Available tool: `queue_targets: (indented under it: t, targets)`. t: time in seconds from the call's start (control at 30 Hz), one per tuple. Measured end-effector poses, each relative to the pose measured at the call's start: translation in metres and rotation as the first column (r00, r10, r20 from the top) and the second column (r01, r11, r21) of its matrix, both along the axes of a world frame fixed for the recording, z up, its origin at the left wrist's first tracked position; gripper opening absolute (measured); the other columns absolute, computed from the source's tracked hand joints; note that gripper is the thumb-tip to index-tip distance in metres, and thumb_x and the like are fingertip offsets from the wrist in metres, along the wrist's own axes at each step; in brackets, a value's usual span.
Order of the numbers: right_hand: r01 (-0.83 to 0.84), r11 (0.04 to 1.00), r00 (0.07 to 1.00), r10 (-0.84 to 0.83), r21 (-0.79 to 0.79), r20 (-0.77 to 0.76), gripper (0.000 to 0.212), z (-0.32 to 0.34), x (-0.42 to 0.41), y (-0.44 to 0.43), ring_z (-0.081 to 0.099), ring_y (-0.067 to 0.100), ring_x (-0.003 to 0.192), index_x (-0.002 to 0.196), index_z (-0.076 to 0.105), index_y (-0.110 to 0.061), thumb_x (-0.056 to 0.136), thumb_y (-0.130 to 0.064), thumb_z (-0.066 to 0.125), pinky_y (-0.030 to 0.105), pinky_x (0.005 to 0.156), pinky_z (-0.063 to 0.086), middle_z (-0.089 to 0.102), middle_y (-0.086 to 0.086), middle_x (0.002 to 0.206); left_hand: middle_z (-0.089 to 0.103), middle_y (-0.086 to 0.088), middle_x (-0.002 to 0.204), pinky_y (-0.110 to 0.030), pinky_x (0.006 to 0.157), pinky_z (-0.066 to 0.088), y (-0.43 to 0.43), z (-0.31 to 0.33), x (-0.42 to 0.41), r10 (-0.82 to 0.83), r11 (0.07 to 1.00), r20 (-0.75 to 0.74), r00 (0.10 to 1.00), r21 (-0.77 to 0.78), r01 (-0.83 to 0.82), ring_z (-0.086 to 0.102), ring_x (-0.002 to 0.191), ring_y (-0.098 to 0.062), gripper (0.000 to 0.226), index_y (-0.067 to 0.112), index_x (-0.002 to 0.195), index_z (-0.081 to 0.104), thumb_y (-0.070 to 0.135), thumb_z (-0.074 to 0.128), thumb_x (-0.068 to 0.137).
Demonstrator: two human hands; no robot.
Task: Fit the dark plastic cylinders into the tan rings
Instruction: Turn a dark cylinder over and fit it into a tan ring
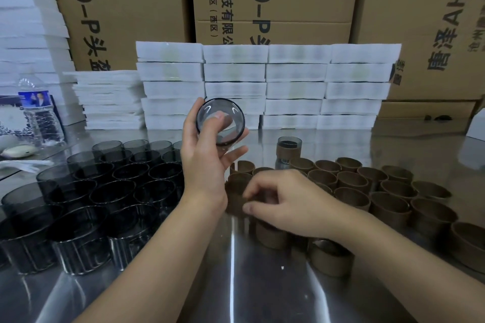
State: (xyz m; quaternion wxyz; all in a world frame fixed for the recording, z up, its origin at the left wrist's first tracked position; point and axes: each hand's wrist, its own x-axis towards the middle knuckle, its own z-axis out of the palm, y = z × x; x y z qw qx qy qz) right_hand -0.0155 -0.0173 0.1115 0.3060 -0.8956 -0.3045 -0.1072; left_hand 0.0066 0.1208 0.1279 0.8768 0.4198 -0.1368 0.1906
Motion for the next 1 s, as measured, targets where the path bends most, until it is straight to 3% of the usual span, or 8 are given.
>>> queue_targets:
  t: [0.13,0.23,0.43,0.57,0.7,0.77,0.83,1.0]
  targets:
    - [0.184,0.969,0.981,-0.192,0.166,0.029,0.013,0.003,0.006,-0.010,0.054,0.003,0.060,0.070,0.056,-0.029,0.078,-0.036,0.063,0.012,0.052,0.040,0.060,-0.009,0.065,0.066,-0.006,0.099,-0.026,0.057,0.054,0.004,0.003,0.001,0.031,0.998,0.023,0.999,-0.052,-0.030,0.074,0.086,-0.029,0.060,0.015,0.133,0.049,0.033,0.063,0.078]
    - [0.270,0.944,0.954,-0.289,0.188,0.078,0.033,0.003,0.009,-0.013,0.050,0.002,0.063,0.066,0.050,-0.022,0.078,-0.051,0.058,0.016,0.051,0.034,0.053,-0.008,0.063,0.066,-0.005,0.095,-0.025,0.058,0.054,0.002,0.002,0.001,-0.004,1.000,-0.003,1.000,-0.019,0.004,0.074,0.086,-0.029,0.052,0.016,0.128,0.053,0.030,0.064,0.079]
    - [0.316,0.882,0.904,-0.391,0.349,0.170,0.046,0.001,0.010,-0.013,0.044,0.008,0.061,0.058,0.044,-0.015,0.077,-0.055,0.054,0.025,0.056,0.031,0.044,-0.004,0.057,0.067,-0.010,0.091,-0.026,0.064,0.057,-0.003,-0.004,0.002,-0.073,0.996,-0.092,0.993,0.038,0.077,0.074,0.083,-0.032,0.008,0.020,0.100,0.062,0.022,0.062,0.092]
    - [0.338,0.797,0.873,-0.464,0.500,0.150,0.048,0.004,0.010,-0.014,0.054,0.020,0.064,0.059,0.045,-0.006,0.077,-0.049,0.058,0.032,0.060,0.040,0.054,0.013,0.064,0.067,-0.014,0.103,-0.027,0.066,0.058,-0.004,-0.005,0.003,-0.069,0.995,-0.150,0.986,0.065,0.079,0.074,0.082,-0.031,0.014,0.018,0.103,0.064,0.024,0.066,0.090]
    - [0.265,0.737,0.844,-0.489,0.621,0.220,0.026,0.005,0.011,-0.016,0.052,0.005,0.081,0.069,0.051,-0.013,0.083,-0.026,0.068,0.007,0.069,0.039,0.052,0.003,0.088,0.064,-0.015,0.113,-0.033,0.072,0.061,-0.005,-0.008,0.004,-0.094,0.974,-0.285,0.954,0.171,0.147,0.072,0.081,-0.025,0.018,0.014,0.100,0.065,0.026,0.069,0.088]
    - [0.214,0.738,0.836,-0.478,0.640,0.272,0.020,0.005,0.010,-0.015,0.050,-0.006,0.090,0.081,0.053,-0.016,0.084,-0.026,0.071,0.003,0.078,0.038,0.048,0.000,0.101,0.066,-0.015,0.111,-0.035,0.074,0.061,-0.007,-0.009,0.004,-0.116,0.952,-0.357,0.927,0.226,0.206,0.072,0.082,-0.026,0.022,0.014,0.101,0.064,0.030,0.070,0.087]
    - [0.149,0.764,0.831,-0.440,0.628,0.339,0.025,0.004,0.010,-0.014,0.049,-0.009,0.099,0.093,0.053,-0.018,0.080,-0.030,0.070,0.005,0.085,0.039,0.046,-0.001,0.108,0.071,-0.014,0.106,-0.037,0.076,0.061,-0.009,-0.011,0.004,-0.133,0.931,-0.382,0.915,0.267,0.247,0.074,0.080,-0.024,0.027,0.016,0.105,0.066,0.037,0.068,0.088]
    - [0.015,0.827,0.847,-0.309,0.562,0.432,0.040,0.000,0.008,-0.009,0.052,0.007,0.114,0.108,0.053,-0.022,0.075,-0.038,0.068,0.019,0.097,0.044,0.051,-0.004,0.114,0.076,0.001,0.089,-0.031,0.075,0.060,-0.011,-0.011,0.002,-0.187,0.896,-0.322,0.928,0.333,0.295,0.074,0.084,-0.013,0.059,0.018,0.117,0.067,0.065,0.046,0.088]
